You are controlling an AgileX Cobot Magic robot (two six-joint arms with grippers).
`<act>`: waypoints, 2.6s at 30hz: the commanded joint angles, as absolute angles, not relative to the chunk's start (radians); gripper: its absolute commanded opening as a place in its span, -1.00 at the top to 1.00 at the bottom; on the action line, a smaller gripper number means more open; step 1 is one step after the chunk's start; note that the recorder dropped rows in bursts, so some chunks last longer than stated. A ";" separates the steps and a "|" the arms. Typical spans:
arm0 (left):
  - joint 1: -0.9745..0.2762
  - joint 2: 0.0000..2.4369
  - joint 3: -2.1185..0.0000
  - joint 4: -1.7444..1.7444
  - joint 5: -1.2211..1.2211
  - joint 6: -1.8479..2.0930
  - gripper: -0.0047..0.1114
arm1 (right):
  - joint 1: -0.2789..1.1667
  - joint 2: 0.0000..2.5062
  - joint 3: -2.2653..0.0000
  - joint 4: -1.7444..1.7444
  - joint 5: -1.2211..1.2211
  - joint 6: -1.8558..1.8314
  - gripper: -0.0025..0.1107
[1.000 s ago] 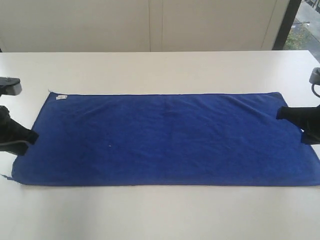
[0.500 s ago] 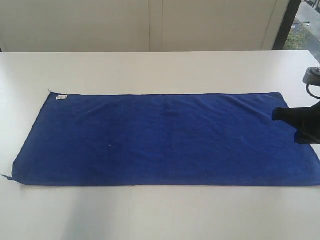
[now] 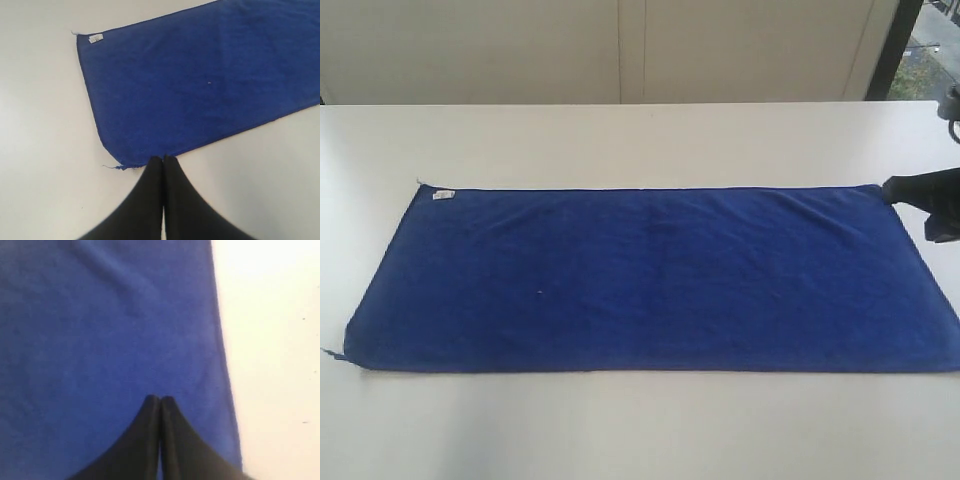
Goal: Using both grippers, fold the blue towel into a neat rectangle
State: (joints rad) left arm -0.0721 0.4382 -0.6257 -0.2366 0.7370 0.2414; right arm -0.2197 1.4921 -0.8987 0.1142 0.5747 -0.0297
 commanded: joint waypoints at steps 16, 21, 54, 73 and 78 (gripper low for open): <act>-0.072 0.431 -0.618 -0.238 0.751 0.231 0.92 | -0.290 1.747 -1.020 0.106 0.493 -0.059 0.96; -0.072 0.431 -0.618 -0.238 0.751 0.231 0.92 | -0.290 1.818 -1.119 0.104 0.582 -0.214 0.96; -0.072 0.431 -0.618 -0.238 0.749 0.231 0.92 | -0.292 1.938 -1.115 0.046 0.501 -0.266 0.10; -0.072 0.431 -0.618 -0.238 0.749 0.231 0.92 | -0.290 2.001 -1.115 0.219 0.555 -0.338 0.11; -0.072 0.431 -0.618 -0.238 0.749 0.231 0.92 | -0.290 2.001 -1.115 0.234 0.567 -0.338 0.13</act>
State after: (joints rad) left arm -0.0721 0.4379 -0.6257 -0.2349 0.7394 0.2392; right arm -0.2895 1.9743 -1.1248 0.2030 0.5092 -0.3290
